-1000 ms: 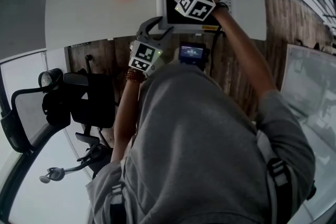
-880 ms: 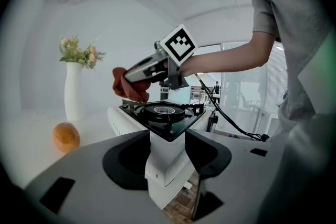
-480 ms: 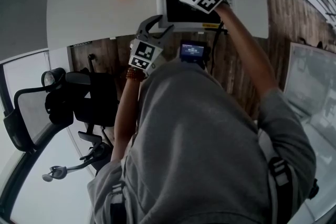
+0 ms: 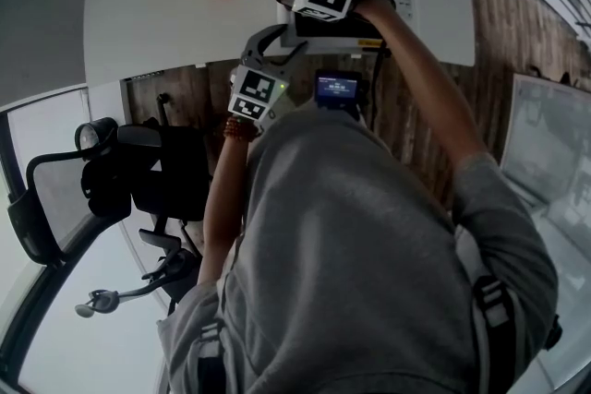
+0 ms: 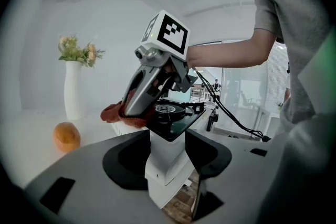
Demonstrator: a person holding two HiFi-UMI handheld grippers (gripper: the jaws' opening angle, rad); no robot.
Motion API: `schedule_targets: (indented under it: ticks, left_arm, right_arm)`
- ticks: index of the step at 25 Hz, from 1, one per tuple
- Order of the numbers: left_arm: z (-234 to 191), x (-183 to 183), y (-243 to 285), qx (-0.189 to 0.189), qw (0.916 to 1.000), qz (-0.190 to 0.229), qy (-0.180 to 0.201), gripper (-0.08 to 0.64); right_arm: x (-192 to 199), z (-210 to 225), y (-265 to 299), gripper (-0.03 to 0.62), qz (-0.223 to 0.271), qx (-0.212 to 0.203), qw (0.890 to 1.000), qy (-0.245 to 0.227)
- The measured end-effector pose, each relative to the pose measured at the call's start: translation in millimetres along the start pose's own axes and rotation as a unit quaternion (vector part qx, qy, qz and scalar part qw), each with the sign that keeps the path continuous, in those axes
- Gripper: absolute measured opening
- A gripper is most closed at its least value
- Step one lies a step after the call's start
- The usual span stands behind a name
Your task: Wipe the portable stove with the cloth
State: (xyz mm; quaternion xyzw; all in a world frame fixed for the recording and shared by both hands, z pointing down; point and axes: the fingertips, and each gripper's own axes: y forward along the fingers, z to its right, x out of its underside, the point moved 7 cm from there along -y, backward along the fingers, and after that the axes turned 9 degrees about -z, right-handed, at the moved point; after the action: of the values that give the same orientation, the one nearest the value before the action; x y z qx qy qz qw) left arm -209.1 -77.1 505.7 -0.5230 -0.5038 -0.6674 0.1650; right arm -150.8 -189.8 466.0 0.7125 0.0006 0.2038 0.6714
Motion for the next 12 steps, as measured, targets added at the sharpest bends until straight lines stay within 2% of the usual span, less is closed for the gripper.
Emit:
schedule_targets:
  ticks: [6,9,12]
  left_arm:
    - [0.0,1.6,1.9,0.004,1.0,-0.002,0.001,0.232]
    - [-2.6,1.0,0.7,0.005,1.0,-0.002,0.0,0.232]
    - [-1.8,-0.3,0.0,0.005,1.0,0.001,0.0,0.232]
  right_arm:
    - [6.6,-32.7,-1.7,0.081,-0.021,-0.052,0.998,-0.041]
    - [5.9,-42.5,0.8,0.08,-0.012,-0.065,0.996,-0.066]
    - [10.6,-41.5,-5.8,0.081,0.026,-0.058,0.996,-0.056]
